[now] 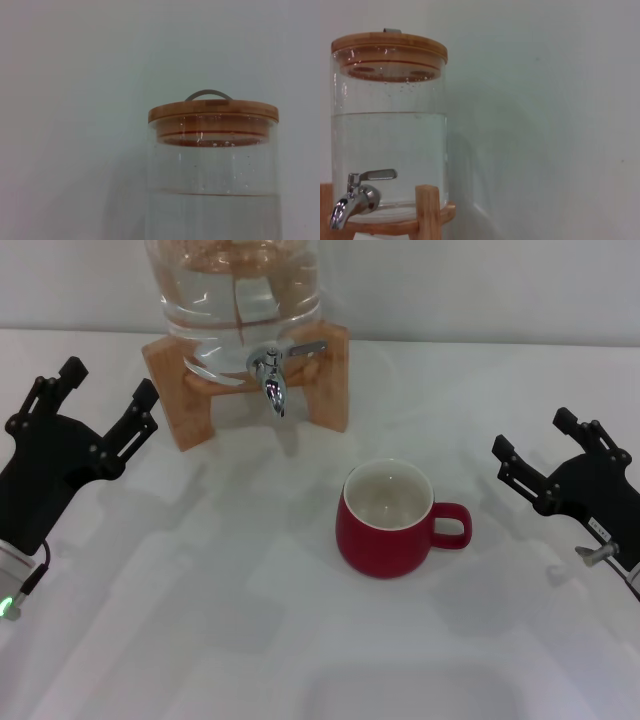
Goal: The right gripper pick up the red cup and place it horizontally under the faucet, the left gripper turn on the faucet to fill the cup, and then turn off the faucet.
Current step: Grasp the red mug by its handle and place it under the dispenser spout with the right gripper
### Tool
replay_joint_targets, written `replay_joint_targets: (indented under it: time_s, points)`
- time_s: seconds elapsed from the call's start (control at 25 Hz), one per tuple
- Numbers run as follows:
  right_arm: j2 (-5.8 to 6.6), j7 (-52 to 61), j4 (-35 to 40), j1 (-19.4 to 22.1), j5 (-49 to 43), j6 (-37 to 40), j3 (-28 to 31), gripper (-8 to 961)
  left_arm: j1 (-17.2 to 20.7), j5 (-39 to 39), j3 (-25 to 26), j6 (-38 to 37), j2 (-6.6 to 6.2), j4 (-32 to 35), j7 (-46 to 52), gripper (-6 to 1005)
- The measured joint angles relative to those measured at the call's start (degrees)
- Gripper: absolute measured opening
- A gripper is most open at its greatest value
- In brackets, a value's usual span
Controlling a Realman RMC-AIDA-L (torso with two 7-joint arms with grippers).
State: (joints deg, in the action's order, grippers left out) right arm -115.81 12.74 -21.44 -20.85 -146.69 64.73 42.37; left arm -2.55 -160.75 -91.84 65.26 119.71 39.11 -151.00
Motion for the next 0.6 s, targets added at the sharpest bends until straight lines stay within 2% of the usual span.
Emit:
replay_joint_targets:
  time_s: [0.6]
  points:
    - [0.06,0.0,0.03,0.15,0.0,0.31,-0.06,860,0.0,0.0,0.0,0.13,0.0,0.0,0.0,861]
